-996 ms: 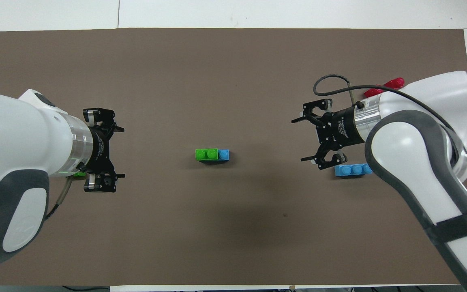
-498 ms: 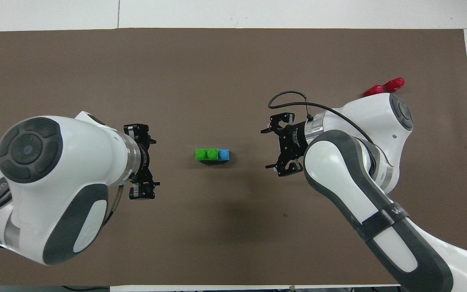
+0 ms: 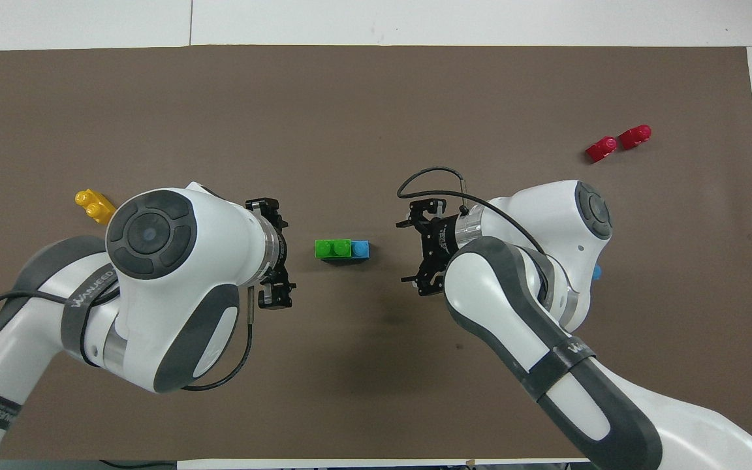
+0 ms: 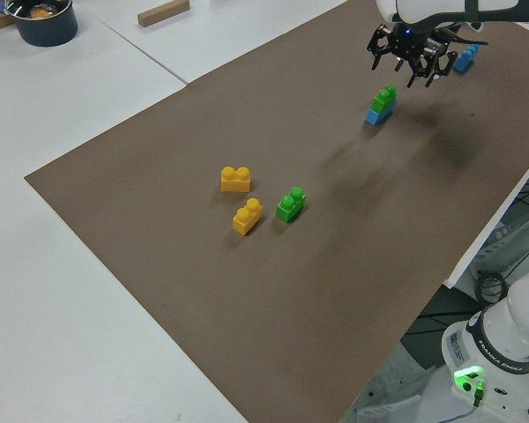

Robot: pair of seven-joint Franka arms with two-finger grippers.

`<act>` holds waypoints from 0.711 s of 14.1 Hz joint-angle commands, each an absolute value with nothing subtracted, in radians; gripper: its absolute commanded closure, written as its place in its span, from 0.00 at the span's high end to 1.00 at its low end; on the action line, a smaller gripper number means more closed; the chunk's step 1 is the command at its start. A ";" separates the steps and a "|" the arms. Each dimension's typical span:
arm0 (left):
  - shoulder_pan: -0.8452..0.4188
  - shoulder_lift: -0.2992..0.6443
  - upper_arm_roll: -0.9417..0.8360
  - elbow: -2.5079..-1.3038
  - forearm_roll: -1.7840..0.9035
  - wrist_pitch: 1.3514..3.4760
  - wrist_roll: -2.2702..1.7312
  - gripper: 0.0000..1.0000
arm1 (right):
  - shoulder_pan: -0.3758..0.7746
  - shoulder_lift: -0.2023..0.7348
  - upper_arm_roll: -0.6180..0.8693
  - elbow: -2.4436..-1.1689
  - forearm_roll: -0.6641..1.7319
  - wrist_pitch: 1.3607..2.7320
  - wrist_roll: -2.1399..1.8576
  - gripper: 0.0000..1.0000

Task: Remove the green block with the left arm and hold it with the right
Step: 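Grasp the green end with the left gripper while the right gripper grasps blue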

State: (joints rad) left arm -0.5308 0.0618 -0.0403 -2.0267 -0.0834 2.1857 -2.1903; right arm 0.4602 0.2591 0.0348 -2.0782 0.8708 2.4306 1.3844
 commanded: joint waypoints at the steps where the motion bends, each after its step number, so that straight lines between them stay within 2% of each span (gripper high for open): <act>1: -0.551 0.107 -0.025 -2.040 -0.103 2.258 -2.215 1.00 | 0.491 0.304 0.035 -2.066 0.935 2.493 1.378 0.96; 10: -0.575 0.141 -0.025 -2.057 -0.103 2.298 -2.235 1.00 | 0.554 0.360 0.035 -2.045 1.005 2.597 1.368 0.96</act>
